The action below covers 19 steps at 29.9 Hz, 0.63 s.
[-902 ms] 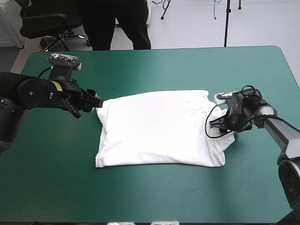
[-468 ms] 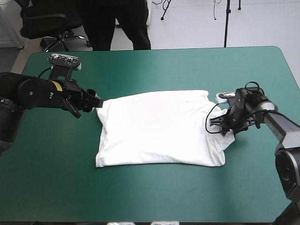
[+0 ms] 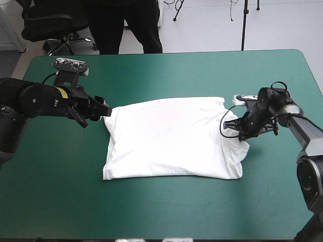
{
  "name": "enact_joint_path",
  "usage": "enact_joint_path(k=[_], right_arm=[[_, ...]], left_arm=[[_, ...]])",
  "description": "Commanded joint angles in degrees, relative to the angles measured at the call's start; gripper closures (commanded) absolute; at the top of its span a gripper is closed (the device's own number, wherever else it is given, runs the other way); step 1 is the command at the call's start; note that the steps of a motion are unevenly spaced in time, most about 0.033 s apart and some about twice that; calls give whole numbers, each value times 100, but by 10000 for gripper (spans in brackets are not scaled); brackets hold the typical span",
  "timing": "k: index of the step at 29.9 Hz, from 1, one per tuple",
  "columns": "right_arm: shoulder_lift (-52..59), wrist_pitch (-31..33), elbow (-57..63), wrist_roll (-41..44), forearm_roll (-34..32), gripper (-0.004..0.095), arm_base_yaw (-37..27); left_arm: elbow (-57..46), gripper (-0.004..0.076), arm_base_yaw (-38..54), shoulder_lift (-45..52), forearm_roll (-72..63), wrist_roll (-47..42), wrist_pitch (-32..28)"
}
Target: Fold the cloth
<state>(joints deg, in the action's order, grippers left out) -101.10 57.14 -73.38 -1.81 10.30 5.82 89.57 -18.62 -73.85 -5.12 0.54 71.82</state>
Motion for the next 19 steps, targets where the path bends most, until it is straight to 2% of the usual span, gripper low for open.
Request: enact_joint_path(k=[1, 9, 15, 19], right_arm=[[536, 111, -485, -284, 618, 925, 343], [496, 1, -846, -298, 648, 925, 1298], [63, 29, -846, -298, 623, 925, 1377], [-119, 29, -868, -590, 614, 913, 1377]], left_arm=[[168, 247, -24, 161, -114, -54, 198], [168, 247, -24, 275, -91, -54, 198], [168, 247, -24, 275, -91, -54, 198], [168, 247, -24, 275, -91, -54, 198]])
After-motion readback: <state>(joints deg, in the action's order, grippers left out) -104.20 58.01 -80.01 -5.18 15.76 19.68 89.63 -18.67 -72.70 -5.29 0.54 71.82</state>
